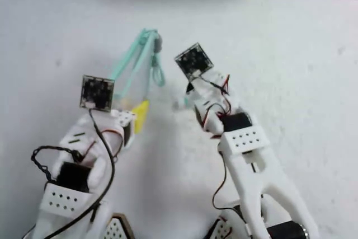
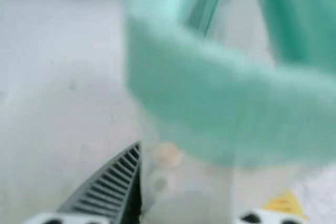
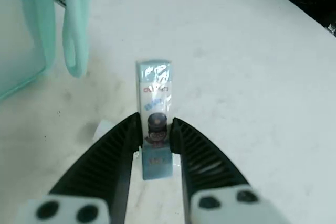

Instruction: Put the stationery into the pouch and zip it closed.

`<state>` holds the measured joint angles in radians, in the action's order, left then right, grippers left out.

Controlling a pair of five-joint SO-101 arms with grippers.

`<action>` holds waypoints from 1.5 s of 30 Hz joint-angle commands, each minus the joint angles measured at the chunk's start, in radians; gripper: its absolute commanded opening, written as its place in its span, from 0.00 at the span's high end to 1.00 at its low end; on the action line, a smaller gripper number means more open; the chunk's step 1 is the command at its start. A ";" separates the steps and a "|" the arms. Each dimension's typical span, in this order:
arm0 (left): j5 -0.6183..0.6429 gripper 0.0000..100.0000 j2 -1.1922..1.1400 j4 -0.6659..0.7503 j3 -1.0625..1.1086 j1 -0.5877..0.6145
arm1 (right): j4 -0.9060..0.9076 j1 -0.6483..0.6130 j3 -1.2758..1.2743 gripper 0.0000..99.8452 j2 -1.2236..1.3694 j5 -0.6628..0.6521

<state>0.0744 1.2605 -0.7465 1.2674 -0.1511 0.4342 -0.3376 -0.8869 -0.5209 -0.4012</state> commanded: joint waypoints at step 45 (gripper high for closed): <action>-0.112 0.70 0.008 -0.052 -0.005 -0.173 | 0.257 -0.257 0.258 0.98 -0.591 0.121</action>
<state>-0.0744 1.2605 -0.8124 1.2674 -0.3537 0.6889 -0.6490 -0.6659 -1.0963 -0.2647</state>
